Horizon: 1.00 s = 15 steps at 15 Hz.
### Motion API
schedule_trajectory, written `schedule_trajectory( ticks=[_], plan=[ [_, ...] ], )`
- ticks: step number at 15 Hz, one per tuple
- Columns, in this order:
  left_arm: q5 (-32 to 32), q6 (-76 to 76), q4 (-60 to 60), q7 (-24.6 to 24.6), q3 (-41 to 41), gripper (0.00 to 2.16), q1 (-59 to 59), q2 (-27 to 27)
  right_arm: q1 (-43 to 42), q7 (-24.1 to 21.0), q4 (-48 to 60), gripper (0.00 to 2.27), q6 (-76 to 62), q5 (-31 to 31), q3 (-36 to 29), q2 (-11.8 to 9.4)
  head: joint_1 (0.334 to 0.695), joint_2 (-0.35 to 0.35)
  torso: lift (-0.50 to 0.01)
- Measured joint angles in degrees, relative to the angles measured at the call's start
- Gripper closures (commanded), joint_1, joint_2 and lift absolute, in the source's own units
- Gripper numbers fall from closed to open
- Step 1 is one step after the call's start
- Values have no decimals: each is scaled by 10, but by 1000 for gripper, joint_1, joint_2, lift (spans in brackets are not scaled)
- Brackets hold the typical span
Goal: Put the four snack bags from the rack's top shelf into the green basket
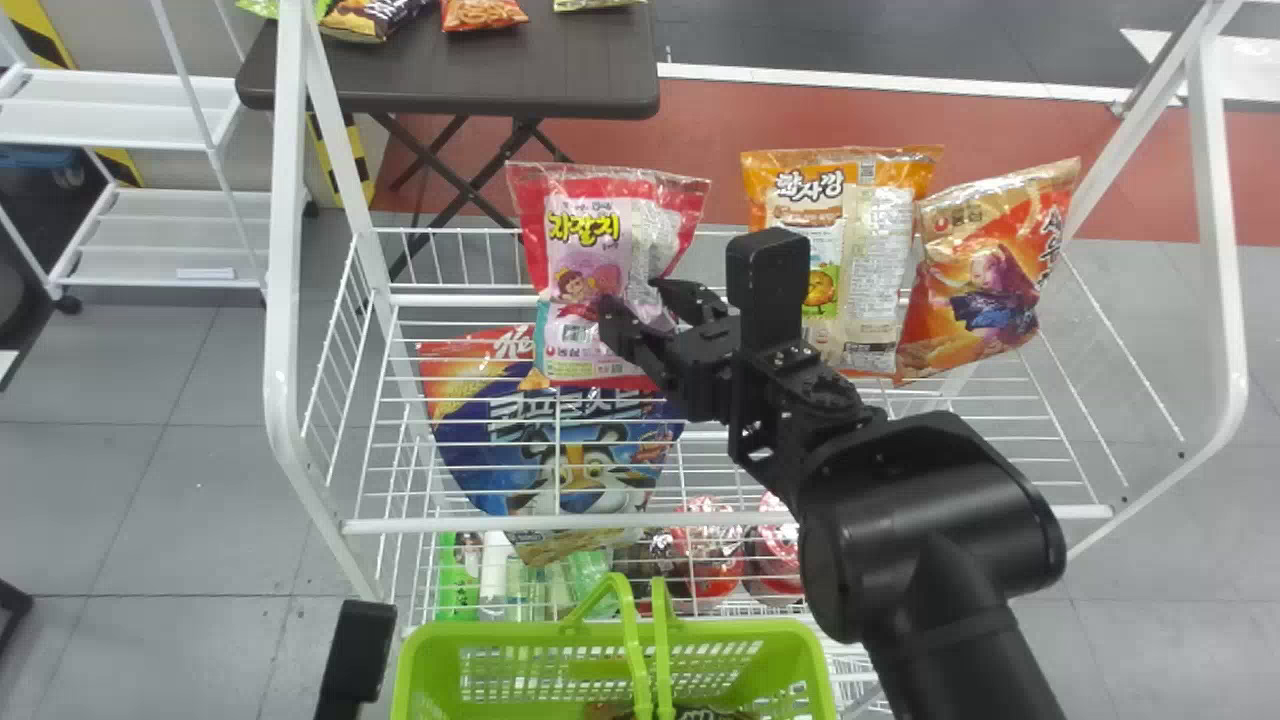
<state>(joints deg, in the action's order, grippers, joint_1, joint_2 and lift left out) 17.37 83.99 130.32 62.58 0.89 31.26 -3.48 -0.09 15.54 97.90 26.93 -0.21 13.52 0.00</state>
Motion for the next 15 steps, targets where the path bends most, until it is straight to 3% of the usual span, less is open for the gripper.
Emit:
schedule_trajectory(
  ticks=[4,7,11,14,15],
  plan=[
    [-1,0,-1,-1,1,2145,-1,1,31,18,39,2128,4,-4,-8,0,695,-61,0],
    [-2,0,-1,-5,-2,2145,-1,1,103,49,159,2125,46,-4,-37,-4,695,-93,0],
    [-2,0,-2,-7,-11,2145,-5,3,227,136,381,2125,234,-37,-145,-32,695,-216,0],
    [-3,0,-8,-9,-9,2145,-11,5,320,201,488,2125,360,-49,-231,-34,695,-350,0],
    [-3,0,-10,-9,-8,2145,-12,6,345,213,509,2125,388,-54,-250,-35,695,-350,0]
  ],
)
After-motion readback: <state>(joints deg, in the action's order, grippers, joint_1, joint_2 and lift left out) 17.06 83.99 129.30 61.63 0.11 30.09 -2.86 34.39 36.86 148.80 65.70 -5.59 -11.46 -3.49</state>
